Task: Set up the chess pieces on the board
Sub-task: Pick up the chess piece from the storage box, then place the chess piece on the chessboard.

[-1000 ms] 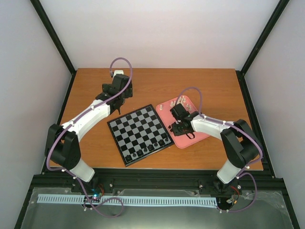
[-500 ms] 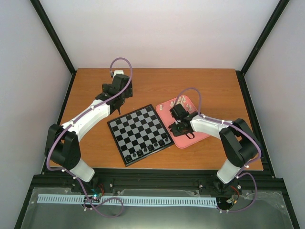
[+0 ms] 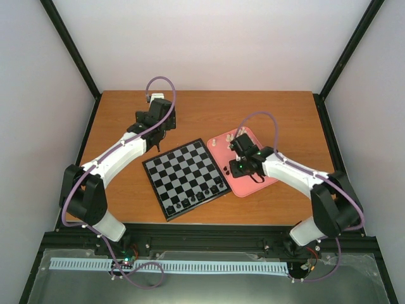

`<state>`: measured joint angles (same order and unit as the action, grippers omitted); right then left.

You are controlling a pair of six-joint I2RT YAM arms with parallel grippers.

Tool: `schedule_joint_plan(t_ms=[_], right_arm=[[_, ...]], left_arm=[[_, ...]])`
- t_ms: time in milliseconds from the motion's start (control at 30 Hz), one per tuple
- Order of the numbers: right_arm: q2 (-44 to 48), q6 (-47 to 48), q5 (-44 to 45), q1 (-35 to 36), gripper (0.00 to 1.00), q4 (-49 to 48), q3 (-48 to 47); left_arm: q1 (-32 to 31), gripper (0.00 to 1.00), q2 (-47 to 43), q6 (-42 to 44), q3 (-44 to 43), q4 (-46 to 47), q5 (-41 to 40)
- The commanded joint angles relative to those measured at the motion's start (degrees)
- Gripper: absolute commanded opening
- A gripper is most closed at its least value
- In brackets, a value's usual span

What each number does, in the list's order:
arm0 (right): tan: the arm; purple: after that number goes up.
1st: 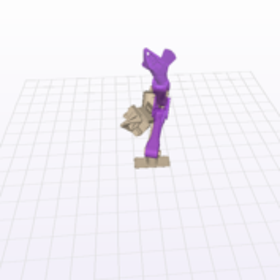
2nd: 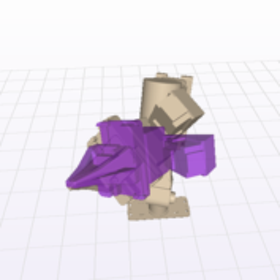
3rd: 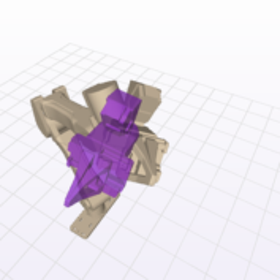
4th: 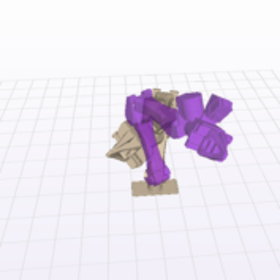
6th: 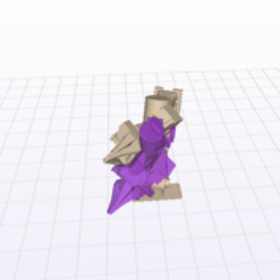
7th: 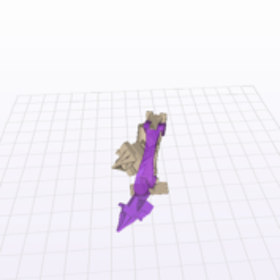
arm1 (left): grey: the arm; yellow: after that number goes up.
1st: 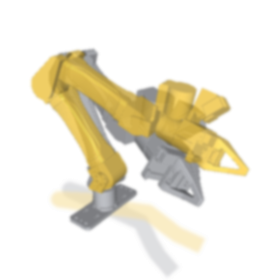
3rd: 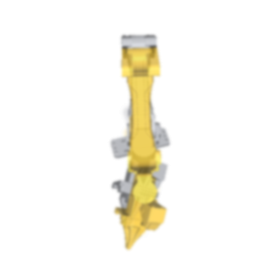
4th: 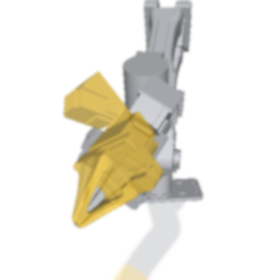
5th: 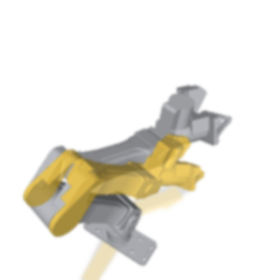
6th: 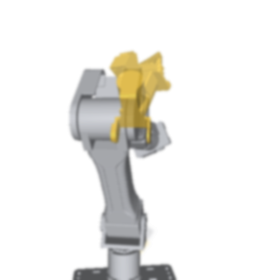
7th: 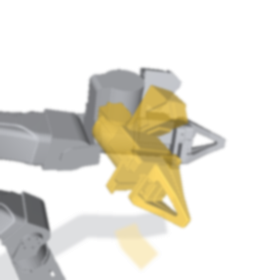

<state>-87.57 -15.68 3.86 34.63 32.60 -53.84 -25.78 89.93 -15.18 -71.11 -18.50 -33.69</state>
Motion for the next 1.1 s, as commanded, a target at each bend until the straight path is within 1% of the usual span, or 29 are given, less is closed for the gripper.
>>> schedule_joint_plan(t_ms=[0,100,267,500,767,1067], right_arm=[[5.1,0.5,-1.8,0.7,0.03,3.1,-2.8],[4.6,0.9,-1.9,3.0,0.03,3.6,-4.6],[1.0,1.4,-1.9,9.2,0.03,3.3,-8.7],[-4.6,1.4,-3.3,13.7,0.03,3.5,-12.5],[-9.6,1.0,-4.8,16.3,0.03,3.9,-13.9],[-14.1,0.8,-3.9,16.4,0.03,3.7,-15.3]], left_arm=[[-0.5,1.0,-0.7,0.8,-2.2,-0.4,-0.8],[-0.5,1.0,-0.4,0.7,-2.3,-0.4,-0.9],[-0.5,1.0,-0.7,0.5,-2.0,-0.5,-1.1],[-0.5,1.0,-2.1,0.6,-1.2,-0.3,-0.8],[-0.5,1.0,-2.4,0.5,-0.7,0.1,-0.1],[-0.5,1.0,-3.0,0.8,-0.3,0.6,0.1]])
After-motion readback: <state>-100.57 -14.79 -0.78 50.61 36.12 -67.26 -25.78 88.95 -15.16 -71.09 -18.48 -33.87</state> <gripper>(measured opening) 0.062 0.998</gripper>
